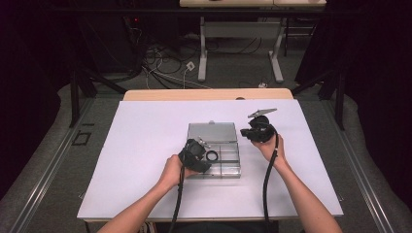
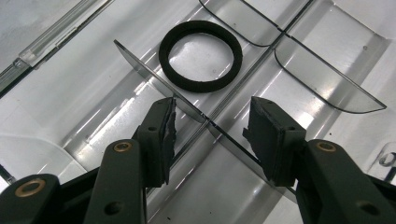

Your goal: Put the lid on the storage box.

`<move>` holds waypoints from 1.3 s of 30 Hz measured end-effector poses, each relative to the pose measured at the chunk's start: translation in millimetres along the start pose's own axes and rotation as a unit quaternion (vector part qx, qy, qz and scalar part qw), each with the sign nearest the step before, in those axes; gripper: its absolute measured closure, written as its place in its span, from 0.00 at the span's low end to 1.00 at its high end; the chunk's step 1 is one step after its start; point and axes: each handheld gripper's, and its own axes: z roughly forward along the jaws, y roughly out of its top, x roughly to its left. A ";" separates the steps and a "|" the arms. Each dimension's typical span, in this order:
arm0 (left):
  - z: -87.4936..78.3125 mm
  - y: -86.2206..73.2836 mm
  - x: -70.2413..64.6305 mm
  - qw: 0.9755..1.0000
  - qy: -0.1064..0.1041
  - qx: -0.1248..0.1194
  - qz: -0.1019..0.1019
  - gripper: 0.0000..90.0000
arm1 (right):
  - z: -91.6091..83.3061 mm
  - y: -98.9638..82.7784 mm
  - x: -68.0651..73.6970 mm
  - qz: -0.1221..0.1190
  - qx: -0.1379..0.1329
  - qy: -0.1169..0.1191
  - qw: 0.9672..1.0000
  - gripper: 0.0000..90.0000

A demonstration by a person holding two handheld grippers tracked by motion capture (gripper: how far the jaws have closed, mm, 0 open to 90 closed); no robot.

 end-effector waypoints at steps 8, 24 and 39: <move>0.1 -0.3 -0.3 1.000 0.001 -0.002 0.000 0.58 | 23.6 -2.4 2.8 0.003 0.066 0.007 0.998 1.00; 0.1 -0.9 0.0 1.000 0.000 -0.005 0.004 0.58 | 22.5 -3.8 -2.0 0.023 -0.012 0.027 0.999 1.00; -7.4 -1.9 -2.4 0.999 0.019 -0.031 0.010 0.44 | 1.4 3.6 6.7 -0.016 -0.087 0.055 0.995 1.00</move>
